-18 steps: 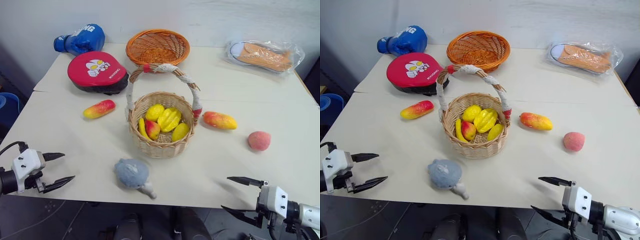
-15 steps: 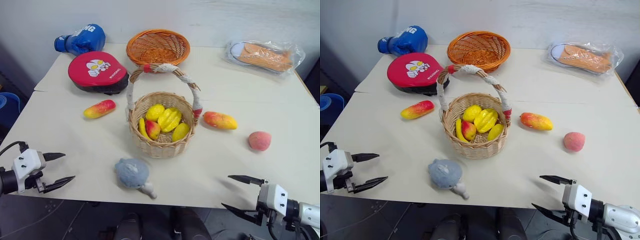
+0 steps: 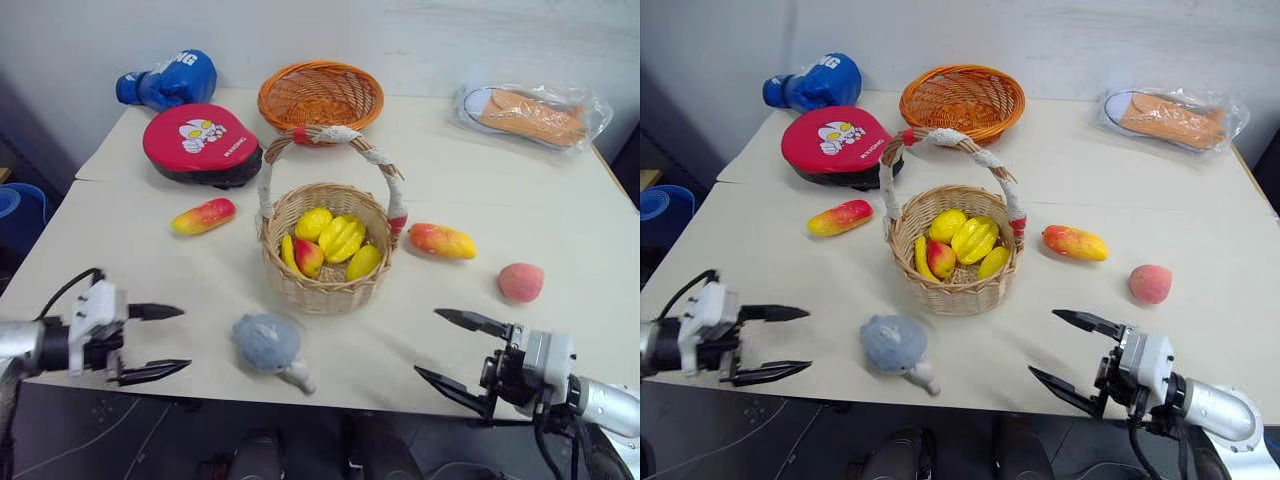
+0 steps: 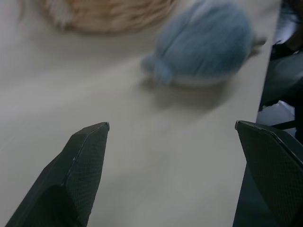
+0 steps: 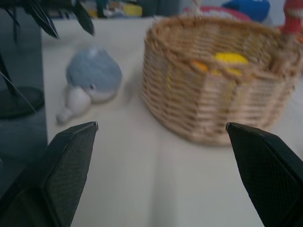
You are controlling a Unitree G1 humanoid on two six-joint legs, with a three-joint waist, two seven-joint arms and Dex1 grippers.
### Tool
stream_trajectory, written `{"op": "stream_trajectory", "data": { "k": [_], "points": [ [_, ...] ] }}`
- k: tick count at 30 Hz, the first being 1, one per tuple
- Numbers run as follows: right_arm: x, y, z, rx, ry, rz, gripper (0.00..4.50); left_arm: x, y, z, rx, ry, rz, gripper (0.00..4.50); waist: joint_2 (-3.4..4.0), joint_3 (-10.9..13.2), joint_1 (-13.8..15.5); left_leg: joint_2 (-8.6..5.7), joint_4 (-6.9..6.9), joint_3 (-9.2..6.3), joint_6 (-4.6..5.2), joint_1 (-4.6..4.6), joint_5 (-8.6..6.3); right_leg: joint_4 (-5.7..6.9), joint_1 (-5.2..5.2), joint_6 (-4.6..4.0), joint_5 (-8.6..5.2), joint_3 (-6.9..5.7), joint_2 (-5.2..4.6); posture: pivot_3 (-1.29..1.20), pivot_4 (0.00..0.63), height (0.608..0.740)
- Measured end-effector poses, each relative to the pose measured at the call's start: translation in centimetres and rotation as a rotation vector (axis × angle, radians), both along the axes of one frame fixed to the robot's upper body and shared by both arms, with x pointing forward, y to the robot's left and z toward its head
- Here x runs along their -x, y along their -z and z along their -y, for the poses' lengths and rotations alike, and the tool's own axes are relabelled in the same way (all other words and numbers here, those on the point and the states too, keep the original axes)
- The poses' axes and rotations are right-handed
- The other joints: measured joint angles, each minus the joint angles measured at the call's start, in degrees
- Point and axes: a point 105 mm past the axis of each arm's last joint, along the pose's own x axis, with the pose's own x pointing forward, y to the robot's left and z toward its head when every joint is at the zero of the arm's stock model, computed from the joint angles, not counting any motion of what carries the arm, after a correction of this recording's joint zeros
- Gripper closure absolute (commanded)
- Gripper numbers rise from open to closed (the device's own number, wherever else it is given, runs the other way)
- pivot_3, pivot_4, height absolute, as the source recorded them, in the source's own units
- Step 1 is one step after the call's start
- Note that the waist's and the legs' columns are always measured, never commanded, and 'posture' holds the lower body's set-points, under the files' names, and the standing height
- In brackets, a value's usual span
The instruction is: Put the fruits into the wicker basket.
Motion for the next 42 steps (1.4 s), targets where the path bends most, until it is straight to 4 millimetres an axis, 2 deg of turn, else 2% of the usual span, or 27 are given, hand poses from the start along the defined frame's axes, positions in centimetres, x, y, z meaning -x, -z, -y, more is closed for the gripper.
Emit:
{"op": "stream_trajectory", "data": {
  "k": [3,7,11,16,17,20,22,25,28,31,34,36,38,42],
  "points": [
    [-0.1,-1.4,-1.6,-0.009,-0.054,0.051,0.02,-0.7,-1.0,3.8,0.056,0.141,0.067,0.00,0.00,0.0,0.0,-0.02,-0.01,0.01,-0.01,-0.02,0.02,0.00,-0.03,0.02,0.01,0.00,0.08,0.00,0.150,0.740],
    [-0.4,-1.2,-1.9,-0.009,-0.043,0.036,0.02,-1.7,-0.1,6.2,0.028,0.240,0.073,0.00,-0.01,0.0,0.1,0.02,0.09,0.07,-0.05,-0.12,0.00,0.01,-0.16,0.03,0.01,0.03,0.28,0.00,0.150,0.740],
    [-0.5,-0.8,-1.9,-0.004,-0.028,0.021,0.02,-1.9,2.3,7.1,-0.021,0.307,0.006,0.00,-0.01,0.0,-0.1,0.08,0.16,0.14,-0.05,-0.12,0.00,0.03,-0.16,0.05,0.02,0.13,0.37,0.00,0.150,0.740],
    [-0.6,-0.6,-1.8,-0.008,0.003,0.014,0.02,-2.1,4.1,7.7,-0.057,0.351,-0.017,0.00,-0.02,0.0,0.1,0.09,0.21,0.13,-0.04,-0.12,0.00,0.04,-0.15,0.07,0.03,0.15,0.41,0.00,0.150,0.740],
    [-0.6,-0.6,-1.8,-0.009,0.006,0.012,0.00,-2.1,4.2,7.8,-0.063,0.356,-0.012,0.39,-0.02,0.0,0.0,0.10,0.21,0.13,-0.04,-0.12,0.00,0.04,-0.15,0.07,0.03,0.16,0.41,0.00,0.150,0.740],
    [-0.6,-0.5,-1.8,-0.012,0.013,0.013,0.00,-2.1,4.3,7.6,-0.044,0.351,-0.024,1.05,-0.02,0.0,0.0,0.11,0.21,0.15,-0.04,-0.10,0.00,0.07,-0.15,0.07,0.03,0.18,0.42,0.00,0.150,0.740],
    [-0.6,-0.5,-1.8,-0.013,0.012,0.013,0.00,-1.9,4.4,7.3,-0.039,0.344,-0.035,1.67,-0.02,0.0,-0.1,0.13,0.21,0.15,-0.04,-0.09,0.00,0.09,-0.16,0.07,0.03,0.19,0.42,0.00,0.150,0.740],
    [-0.7,-0.6,-1.8,-0.011,-0.001,0.026,0.00,-1.4,4.4,5.3,-0.033,0.275,-0.057,2.52,-0.03,0.0,-0.4,0.21,0.19,0.17,-0.04,-0.04,-0.01,0.11,-0.16,0.07,0.03,0.21,0.45,0.00,0.150,0.740],
    [-1.0,-1.1,-2.1,-0.021,-0.018,0.058,0.00,-1.3,3.7,2.0,0.038,0.079,-0.112,3.28,-0.03,0.0,-0.7,0.24,0.17,0.16,-0.05,-0.02,0.00,0.20,-0.19,0.03,0.01,0.21,0.45,0.00,0.150,0.740],
    [-1.1,-1.4,-2.3,-0.047,-0.027,0.062,0.00,-1.7,2.1,-1.8,0.144,-0.187,-0.107,3.28,-0.03,0.0,-0.3,0.24,0.19,0.11,-0.06,-0.04,0.00,0.22,-0.21,0.00,-0.01,0.16,0.40,0.00,0.150,0.740],
    [-1.4,-2.0,-2.6,-0.086,-0.029,0.075,0.00,-2.9,0.0,-7.9,0.292,-0.572,0.016,3.28,-0.06,0.0,-0.1,0.20,0.21,0.07,-0.06,-0.03,0.00,0.24,-0.18,0.00,-0.01,0.12,0.32,0.00,0.150,0.740],
    [-1.9,-2.8,-3.1,-0.130,-0.020,0.094,0.00,-3.0,-0.2,-13.0,0.313,-0.868,0.106,3.28,-0.08,0.0,-0.3,0.20,0.20,0.10,-0.07,0.00,0.00,0.28,-0.19,0.01,-0.01,0.12,0.31,0.00,0.150,0.740],
    [-2.3,-3.4,-3.4,-0.159,-0.009,0.110,0.00,-2.5,0.6,-17.1,0.303,-1.101,0.129,3.28,-0.09,0.0,-0.2,0.18,0.17,0.09,-0.07,-0.01,0.00,0.29,-0.21,0.00,-0.01,0.09,0.28,0.00,0.150,0.740],
    [-2.6,-3.8,-4.0,-0.178,-0.014,0.119,0.00,-2.9,2.0,-20.0,0.338,-1.294,0.105,3.28,-0.40,-0.2,0.8,0.08,0.20,-0.06,-0.07,-0.12,0.00,0.25,-0.20,0.00,-0.01,-0.16,0.10,0.00,0.150,0.740]
  ]
}}
